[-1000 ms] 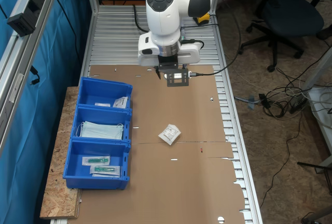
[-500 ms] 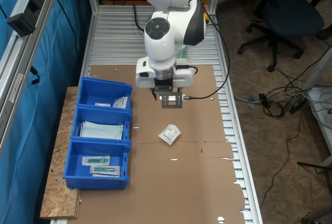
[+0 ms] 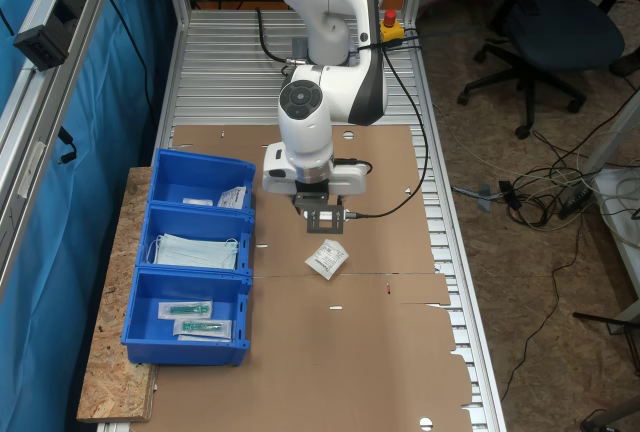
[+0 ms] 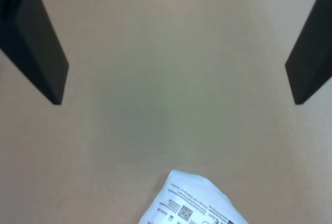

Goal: Pick and place sorting task of medical equipment.

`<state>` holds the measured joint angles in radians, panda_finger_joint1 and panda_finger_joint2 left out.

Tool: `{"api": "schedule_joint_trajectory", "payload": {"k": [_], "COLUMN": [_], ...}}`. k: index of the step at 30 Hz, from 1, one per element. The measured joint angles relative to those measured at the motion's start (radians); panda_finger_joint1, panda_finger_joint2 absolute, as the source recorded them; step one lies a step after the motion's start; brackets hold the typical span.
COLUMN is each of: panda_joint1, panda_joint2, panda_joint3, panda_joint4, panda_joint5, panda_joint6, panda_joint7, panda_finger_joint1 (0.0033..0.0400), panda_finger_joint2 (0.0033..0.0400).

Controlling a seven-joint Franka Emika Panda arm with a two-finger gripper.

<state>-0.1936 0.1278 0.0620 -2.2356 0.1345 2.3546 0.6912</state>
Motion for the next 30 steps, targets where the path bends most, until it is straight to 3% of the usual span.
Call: {"api": "schedule_joint_trajectory", "payload": {"k": [8,23,30], "panda_joint1": [0.001,0.006,0.007], "panda_joint2": [0.013,0.050,0.077], "panda_joint3": [0.002,0.003,0.003], "panda_joint4": [-0.032,-0.034,-0.034], "panda_joint5": [0.035,0.062,0.105], "panda_joint6": [0.054,0.140,0.163], "panda_joint7": [0.000,0.000,0.000], "panda_finger_joint1": [0.0400,0.0400,0.0400], "panda_finger_joint2": [0.0400,0.0400,0.0400]}}
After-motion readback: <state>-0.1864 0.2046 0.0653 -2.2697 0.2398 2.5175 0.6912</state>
